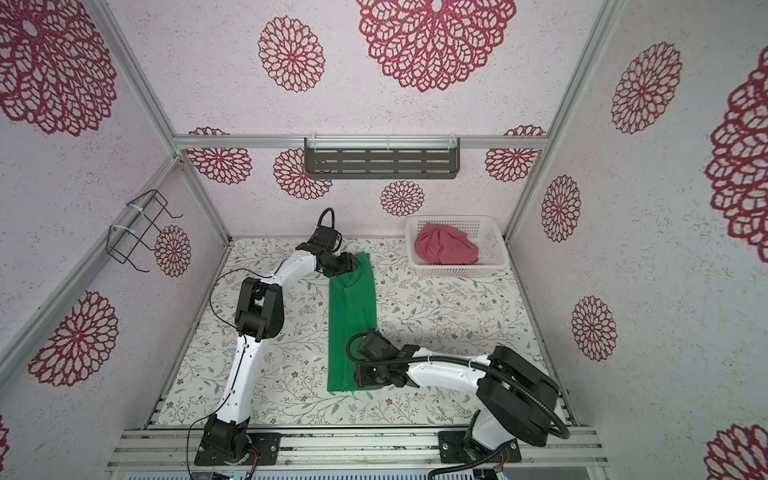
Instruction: Fold and stack the tank tops
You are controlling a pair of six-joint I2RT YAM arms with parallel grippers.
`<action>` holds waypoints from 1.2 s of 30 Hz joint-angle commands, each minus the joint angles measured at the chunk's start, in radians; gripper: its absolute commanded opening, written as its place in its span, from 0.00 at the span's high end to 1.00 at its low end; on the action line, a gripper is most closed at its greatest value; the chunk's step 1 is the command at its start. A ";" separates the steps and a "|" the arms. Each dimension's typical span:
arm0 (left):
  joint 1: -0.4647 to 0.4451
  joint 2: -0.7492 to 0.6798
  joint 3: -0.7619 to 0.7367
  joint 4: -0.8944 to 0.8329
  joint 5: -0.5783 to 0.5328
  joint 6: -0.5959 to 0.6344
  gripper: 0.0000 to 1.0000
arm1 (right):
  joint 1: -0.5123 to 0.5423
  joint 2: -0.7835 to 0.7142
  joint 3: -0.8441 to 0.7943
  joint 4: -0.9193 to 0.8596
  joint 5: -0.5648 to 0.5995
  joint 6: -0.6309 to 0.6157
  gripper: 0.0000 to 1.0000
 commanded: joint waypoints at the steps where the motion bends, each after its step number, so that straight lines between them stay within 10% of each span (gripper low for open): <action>1: -0.010 -0.139 -0.064 -0.058 -0.044 0.091 0.19 | -0.063 -0.085 0.019 -0.073 0.045 -0.037 0.42; 7: -0.030 -0.528 -0.433 -0.014 -0.144 0.069 0.12 | -0.173 -0.182 -0.064 -0.103 -0.077 -0.042 0.44; 19: -0.272 -1.280 -1.501 0.215 0.000 -0.544 0.21 | -0.242 -0.263 -0.226 -0.003 -0.316 -0.047 0.53; 25: -0.417 -1.451 -1.736 0.290 0.016 -0.819 0.29 | -0.240 -0.259 -0.281 0.074 -0.325 -0.026 0.53; 36: -0.514 -1.429 -1.901 0.476 -0.035 -0.968 0.47 | -0.225 -0.233 -0.324 0.160 -0.323 0.006 0.58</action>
